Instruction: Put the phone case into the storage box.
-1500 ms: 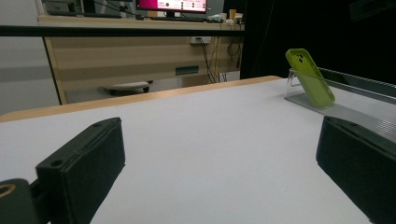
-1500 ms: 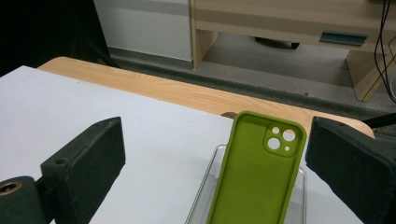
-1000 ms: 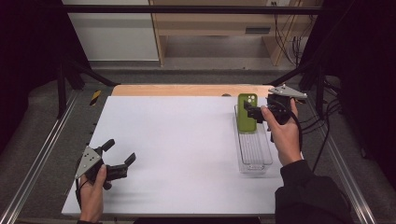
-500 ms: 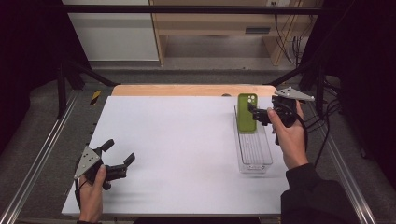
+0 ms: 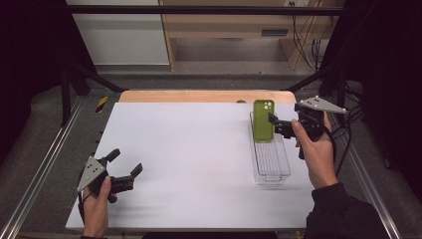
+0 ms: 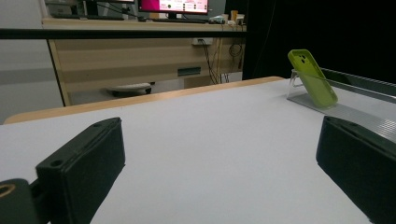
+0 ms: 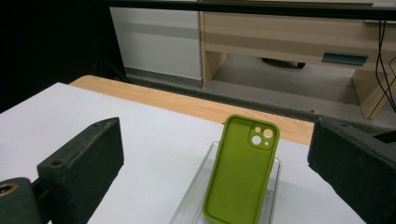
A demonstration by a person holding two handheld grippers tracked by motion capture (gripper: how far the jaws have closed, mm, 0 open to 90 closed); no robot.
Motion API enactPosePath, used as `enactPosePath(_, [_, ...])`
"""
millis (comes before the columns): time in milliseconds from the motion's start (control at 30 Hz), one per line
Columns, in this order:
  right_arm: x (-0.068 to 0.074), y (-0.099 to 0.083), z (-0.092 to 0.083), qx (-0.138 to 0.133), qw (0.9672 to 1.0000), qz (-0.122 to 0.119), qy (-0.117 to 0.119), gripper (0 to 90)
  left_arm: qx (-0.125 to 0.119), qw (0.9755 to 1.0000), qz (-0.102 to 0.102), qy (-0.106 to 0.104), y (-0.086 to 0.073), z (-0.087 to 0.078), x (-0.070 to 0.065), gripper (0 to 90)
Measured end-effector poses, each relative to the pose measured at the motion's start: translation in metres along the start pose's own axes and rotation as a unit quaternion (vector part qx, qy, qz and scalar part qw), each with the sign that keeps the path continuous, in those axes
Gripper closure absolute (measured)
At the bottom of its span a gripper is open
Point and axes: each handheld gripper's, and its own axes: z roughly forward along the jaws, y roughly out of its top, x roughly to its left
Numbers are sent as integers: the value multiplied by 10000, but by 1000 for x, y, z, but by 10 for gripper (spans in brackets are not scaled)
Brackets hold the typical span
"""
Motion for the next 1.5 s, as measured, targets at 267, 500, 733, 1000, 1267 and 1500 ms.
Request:
enactPosePath(267, [-7,-3,-15,-116,9999,46,-15,38,-35,10000,-29,45,0,-5,2,8])
enactPosePath(500, [-12,-6,-27,-284,9996,82,7,36,-53,10000,-22,42,1,-8,3,8])
enactPosePath(733, [-17,-14,-31,-395,9992,92,-14,35,-54,10000,-18,24,1,-9,2,8])
enactPosePath(1000, [-21,-19,-35,-547,9984,101,-54,33,-21,10000,35,-4,1,-10,0,8])
enactPosePath(1267, [-23,-27,-42,-863,9961,-131,-86,34,-24,10000,48,-36,2,-11,-3,8])
enactPosePath(1500, [-24,-36,-46,-1028,9943,-256,-69,33,-20,10000,78,-46,1,-14,-3,8])
